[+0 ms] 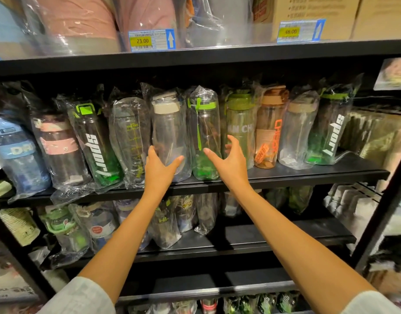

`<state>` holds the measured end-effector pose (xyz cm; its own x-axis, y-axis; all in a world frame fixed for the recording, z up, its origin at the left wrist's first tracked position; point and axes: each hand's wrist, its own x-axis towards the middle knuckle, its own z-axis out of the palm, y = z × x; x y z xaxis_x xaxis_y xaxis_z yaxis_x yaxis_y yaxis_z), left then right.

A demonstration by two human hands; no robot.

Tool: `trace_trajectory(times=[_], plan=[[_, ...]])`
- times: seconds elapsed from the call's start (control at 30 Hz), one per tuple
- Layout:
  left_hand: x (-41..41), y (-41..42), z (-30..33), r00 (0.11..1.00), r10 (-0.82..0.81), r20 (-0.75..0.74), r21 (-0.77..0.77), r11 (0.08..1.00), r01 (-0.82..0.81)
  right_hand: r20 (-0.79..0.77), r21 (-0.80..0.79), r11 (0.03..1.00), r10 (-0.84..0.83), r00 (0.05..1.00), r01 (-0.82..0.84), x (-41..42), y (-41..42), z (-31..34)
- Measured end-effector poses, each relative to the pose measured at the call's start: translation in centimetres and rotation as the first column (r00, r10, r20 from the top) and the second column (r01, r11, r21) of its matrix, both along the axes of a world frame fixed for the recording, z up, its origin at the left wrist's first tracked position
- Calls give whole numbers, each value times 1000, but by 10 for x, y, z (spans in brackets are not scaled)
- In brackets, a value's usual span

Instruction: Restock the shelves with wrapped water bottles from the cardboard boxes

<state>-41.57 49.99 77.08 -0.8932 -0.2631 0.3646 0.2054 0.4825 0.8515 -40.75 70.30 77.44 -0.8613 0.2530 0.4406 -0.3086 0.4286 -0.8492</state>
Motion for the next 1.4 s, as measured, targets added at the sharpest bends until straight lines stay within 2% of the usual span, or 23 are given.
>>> trace_trajectory(times=[0.23,0.37,0.47,0.67,0.97,1.23,1.4], plan=[[47,34,-6,980,192,-55,-35,980,-194,-84,-16,998,-57,995,56,19,78,-8],[75,70,-8,941,280,-189,-139,941,-308,-80,-14,995,-99,992,98,17,123,-5],[82,103,-7,957,200,-211,-206,948,-244,-72,-30,993,-116,991,114,12,148,0],[67,175,0,996,26,-87,-287,957,-50,34,10,998,-67,997,67,-4,172,5],[11,225,16,997,37,70,-174,984,-24,67,52,999,-15,998,11,-36,179,5],[-29,229,13,994,24,103,54,998,-30,68,86,993,-82,994,76,-54,169,1],[-37,223,4,998,5,68,50,999,-8,44,131,986,-113,993,107,-59,167,-4]])
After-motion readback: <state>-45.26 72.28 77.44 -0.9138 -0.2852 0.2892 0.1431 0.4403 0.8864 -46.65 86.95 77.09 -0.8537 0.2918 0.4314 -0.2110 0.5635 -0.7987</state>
